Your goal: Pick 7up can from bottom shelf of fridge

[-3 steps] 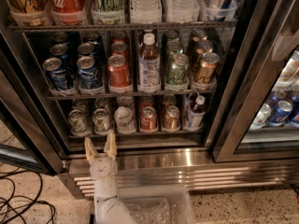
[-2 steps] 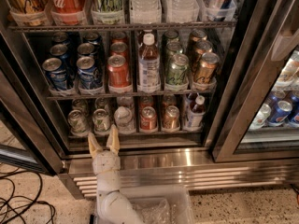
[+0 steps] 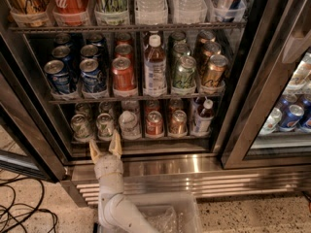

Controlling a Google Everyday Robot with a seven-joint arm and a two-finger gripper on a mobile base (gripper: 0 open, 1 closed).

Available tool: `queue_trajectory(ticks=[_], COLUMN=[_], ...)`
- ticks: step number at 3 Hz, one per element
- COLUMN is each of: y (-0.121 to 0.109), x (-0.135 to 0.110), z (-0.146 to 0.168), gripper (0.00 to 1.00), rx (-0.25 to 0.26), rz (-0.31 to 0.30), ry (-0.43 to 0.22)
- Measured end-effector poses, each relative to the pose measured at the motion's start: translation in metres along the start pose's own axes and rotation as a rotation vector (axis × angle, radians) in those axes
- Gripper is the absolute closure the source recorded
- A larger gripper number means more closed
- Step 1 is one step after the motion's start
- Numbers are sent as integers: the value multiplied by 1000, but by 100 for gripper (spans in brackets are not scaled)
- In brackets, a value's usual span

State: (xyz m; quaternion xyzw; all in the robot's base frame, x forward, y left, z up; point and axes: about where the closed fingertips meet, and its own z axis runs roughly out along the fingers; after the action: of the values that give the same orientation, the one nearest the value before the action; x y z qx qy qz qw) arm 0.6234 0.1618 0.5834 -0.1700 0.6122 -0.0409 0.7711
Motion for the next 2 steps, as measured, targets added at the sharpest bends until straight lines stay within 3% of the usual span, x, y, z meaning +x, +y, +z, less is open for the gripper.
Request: queue_trajectory(ticks=[1,2], y=[9,11], x=[12,12], z=[-3,0], gripper=[34,33], rx=[23,76], rz=[65,96], ry=[46,35])
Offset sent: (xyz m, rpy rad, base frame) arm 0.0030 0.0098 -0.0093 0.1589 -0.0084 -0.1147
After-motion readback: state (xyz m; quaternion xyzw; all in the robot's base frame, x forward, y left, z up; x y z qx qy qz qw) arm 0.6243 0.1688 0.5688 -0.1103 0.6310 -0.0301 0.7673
